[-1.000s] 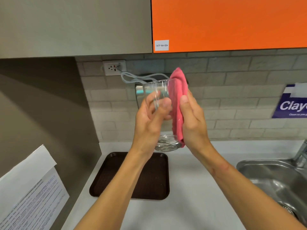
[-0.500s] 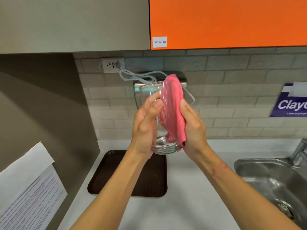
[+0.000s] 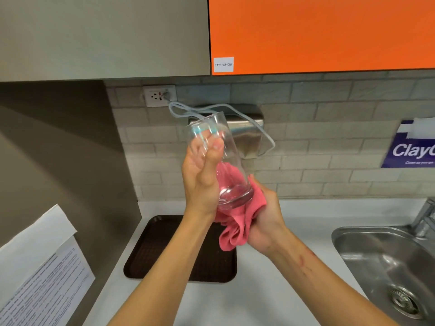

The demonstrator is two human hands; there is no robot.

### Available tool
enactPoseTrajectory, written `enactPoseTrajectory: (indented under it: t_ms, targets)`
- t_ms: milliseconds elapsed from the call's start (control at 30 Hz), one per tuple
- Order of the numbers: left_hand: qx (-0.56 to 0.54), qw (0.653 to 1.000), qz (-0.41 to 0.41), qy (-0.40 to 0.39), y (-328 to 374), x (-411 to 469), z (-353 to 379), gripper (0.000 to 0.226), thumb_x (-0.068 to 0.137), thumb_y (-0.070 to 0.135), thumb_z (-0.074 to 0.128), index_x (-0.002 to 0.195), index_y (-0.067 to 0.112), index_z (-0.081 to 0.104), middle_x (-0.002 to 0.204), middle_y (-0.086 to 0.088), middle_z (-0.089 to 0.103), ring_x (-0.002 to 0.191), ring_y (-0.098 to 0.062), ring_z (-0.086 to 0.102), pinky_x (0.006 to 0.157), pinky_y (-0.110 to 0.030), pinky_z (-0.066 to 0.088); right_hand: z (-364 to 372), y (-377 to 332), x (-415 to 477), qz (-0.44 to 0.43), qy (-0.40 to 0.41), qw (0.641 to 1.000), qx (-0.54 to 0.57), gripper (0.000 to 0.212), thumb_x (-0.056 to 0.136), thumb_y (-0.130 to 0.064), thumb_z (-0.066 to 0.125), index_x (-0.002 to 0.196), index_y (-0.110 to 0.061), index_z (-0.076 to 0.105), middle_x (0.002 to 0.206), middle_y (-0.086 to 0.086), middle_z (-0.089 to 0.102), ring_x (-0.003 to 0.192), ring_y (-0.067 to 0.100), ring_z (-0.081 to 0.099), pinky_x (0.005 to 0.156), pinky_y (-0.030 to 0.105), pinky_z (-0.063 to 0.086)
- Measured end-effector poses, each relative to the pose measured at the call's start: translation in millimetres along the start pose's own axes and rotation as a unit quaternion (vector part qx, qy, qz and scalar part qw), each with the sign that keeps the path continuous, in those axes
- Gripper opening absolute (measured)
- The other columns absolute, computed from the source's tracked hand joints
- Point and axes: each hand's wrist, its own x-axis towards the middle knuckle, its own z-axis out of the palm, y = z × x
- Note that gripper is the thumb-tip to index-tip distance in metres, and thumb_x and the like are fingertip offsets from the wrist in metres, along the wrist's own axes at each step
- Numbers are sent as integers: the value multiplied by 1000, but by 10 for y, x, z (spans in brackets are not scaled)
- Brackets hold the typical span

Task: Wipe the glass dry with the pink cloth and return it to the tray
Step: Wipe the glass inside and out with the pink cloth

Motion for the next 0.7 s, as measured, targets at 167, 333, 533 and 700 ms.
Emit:
enactPoseTrajectory:
  t_ms: [167,333,533,700]
  targets:
    - [42,995,85,42,-51,24,-31,54,90,37,76,135,22,51,129,-9,67,109,-18,74,92,-26,58,39,88,-154,-26,44,996,-79,49,114,-39,41,124,-4,73,103,24,79,76,35,77,66,45,64]
    - [21,993,96,67,-8,91,-84,62,87,40,77,136,14,48,121,-2,68,93,-13,74,82,-26,59,24,228,-271,-246,175,871,-388,38,111,-35,51,90,-8,69,80,21,66,68,35,63,63,44,54]
    - [61,995,83,-1,-36,15,-100,57,88,39,77,135,24,49,129,-13,67,99,-10,73,87,-27,60,64,143,-236,-489,105,710,-496,22,104,-13,61,118,-3,74,112,-1,58,101,5,61,86,10,46]
    - [4,998,5,-67,-113,-70,-131,73,89,41,70,146,2,46,124,-8,78,115,-29,73,92,-38,60,200,-385,-10,-474,28,728,-495,24,108,-10,56,125,-4,72,119,1,64,113,10,63,98,25,51]
